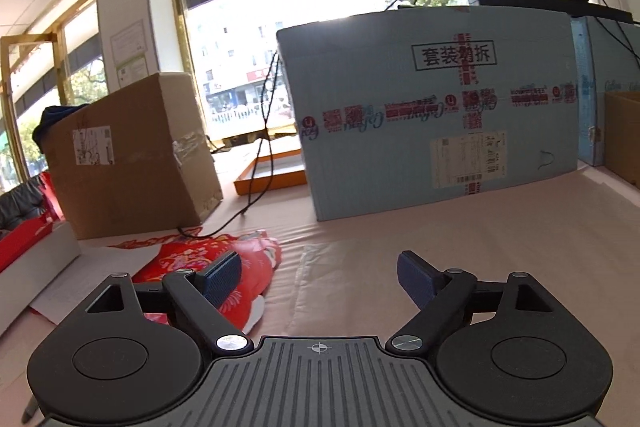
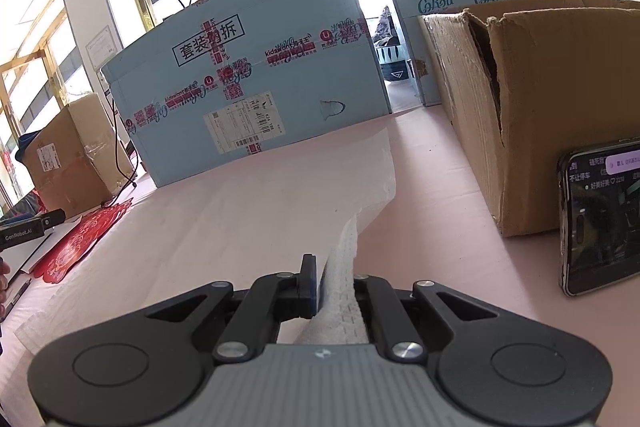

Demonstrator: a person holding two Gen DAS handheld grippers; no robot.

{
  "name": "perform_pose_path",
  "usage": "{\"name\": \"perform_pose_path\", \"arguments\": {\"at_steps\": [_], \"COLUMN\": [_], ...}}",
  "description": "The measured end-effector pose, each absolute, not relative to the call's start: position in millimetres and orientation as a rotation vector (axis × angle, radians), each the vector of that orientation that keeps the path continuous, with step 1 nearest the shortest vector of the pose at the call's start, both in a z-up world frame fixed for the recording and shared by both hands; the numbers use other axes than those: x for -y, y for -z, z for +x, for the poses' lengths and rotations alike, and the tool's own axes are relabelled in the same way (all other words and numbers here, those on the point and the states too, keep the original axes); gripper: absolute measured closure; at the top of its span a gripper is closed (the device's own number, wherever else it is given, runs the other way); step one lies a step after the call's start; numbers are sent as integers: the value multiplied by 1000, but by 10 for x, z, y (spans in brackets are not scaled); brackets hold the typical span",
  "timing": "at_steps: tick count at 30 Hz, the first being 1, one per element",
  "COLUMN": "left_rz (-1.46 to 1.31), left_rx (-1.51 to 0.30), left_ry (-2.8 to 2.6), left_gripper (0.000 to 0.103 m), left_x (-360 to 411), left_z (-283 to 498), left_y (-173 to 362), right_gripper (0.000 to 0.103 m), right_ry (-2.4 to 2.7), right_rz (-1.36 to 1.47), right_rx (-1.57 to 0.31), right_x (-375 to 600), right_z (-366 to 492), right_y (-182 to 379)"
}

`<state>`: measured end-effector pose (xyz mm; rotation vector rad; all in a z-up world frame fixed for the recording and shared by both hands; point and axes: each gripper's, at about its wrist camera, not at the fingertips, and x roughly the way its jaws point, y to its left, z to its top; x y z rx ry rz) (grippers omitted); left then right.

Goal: Fold shopping bag

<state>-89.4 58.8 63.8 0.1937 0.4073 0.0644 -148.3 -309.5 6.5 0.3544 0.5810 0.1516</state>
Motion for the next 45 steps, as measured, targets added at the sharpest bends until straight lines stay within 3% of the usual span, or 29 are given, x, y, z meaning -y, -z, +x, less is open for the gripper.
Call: {"name": "perform_pose_path", "arguments": {"at_steps": [24, 34, 45], "left_rz": [294, 275, 265], "left_rx": [-591, -606, -575], "left_ry": [215, 194, 177], "left_gripper": [14, 5, 3], "left_x": [57, 21, -21], "left_z": [-791, -760, -789], "left_y": [-94, -51, -98], "right_gripper": [97, 97, 97], "right_ry": [-50, -156, -319], "right_rz": [376, 412, 429], "right_rx": [-573, -565, -544], "right_x": [3390, 3276, 3029], "right_z": [-1646, -1589, -1473], "right_y": [-57, -96, -239]}}
